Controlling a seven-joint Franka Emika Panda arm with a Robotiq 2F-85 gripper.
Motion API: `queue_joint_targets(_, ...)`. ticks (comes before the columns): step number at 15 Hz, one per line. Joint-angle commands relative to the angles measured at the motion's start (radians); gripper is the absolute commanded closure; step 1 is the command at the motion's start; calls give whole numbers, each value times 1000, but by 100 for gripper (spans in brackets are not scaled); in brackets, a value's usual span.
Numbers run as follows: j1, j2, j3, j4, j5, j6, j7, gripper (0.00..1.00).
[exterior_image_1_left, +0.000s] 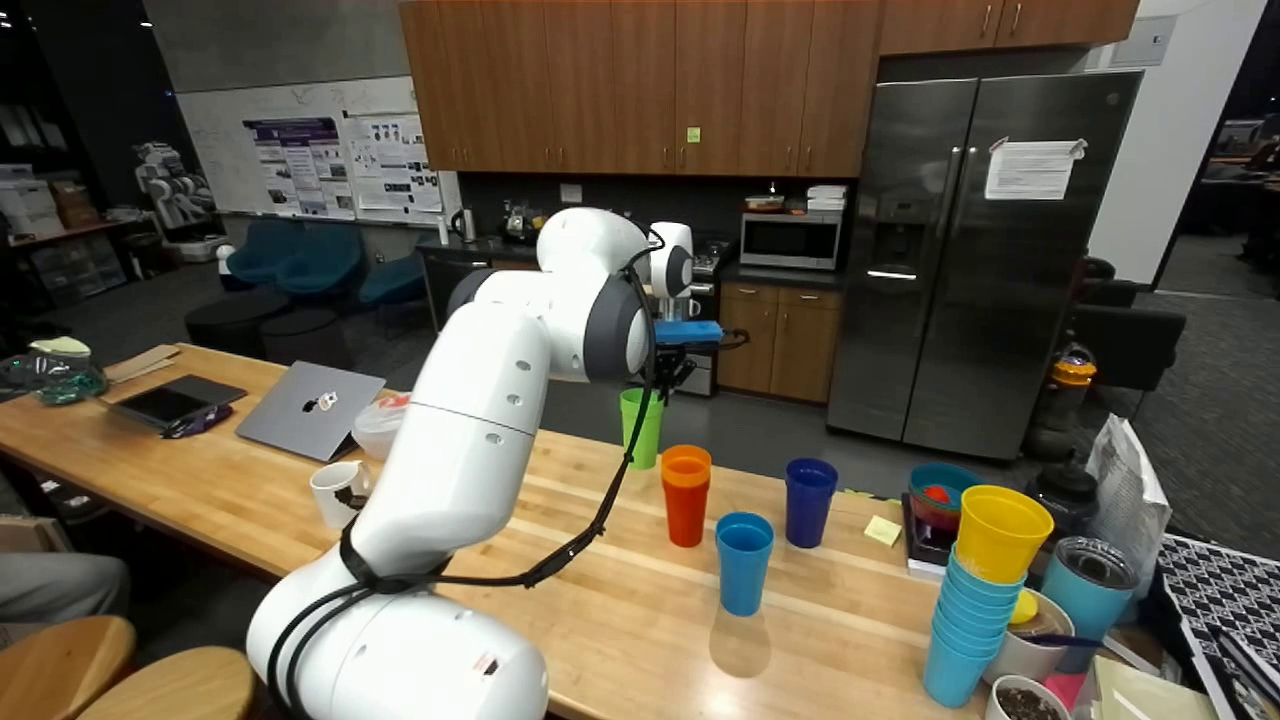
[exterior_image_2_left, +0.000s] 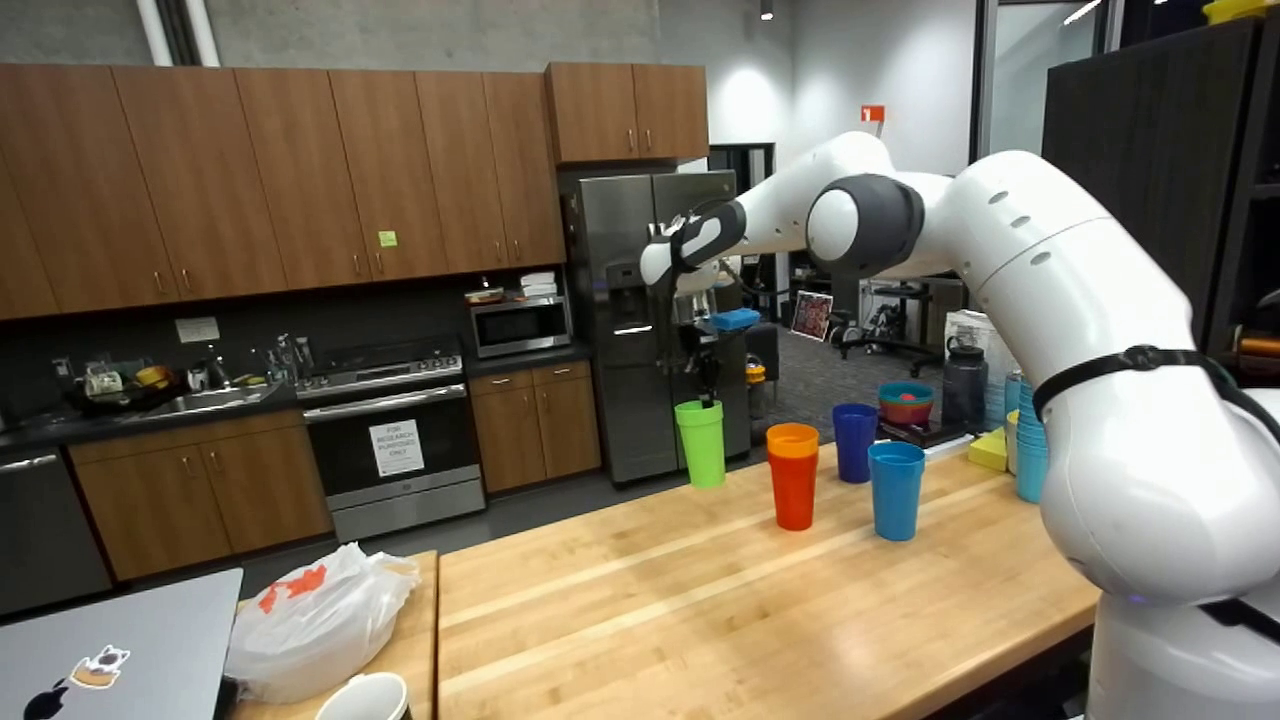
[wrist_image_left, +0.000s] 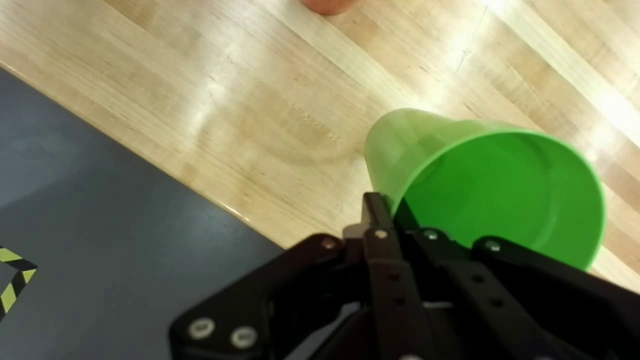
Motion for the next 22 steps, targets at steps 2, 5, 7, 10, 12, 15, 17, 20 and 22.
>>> queue_joint_targets(2,2,84,3,116,-19,-65,12,99)
queue_joint_targets(5,3,125,1,163,-20,-84,12,99)
queue_joint_targets(7,5,145,1,187,-22,-102,11,99)
queue_joint_targets(10,9,175,-2,226,-26,-129,11,99)
queue_joint_targets(12,11,189,-3,247,-27,-144,12,99)
queue_joint_targets(15,17,209,-14,276,-26,-158,8,99)
queue_joint_targets(17,21,223,-17,297,-28,-165,9,99)
queue_joint_targets(20,30,237,-31,319,-42,-157,15,99)
queue_joint_targets(22,31,249,-35,332,-54,-136,15,99)
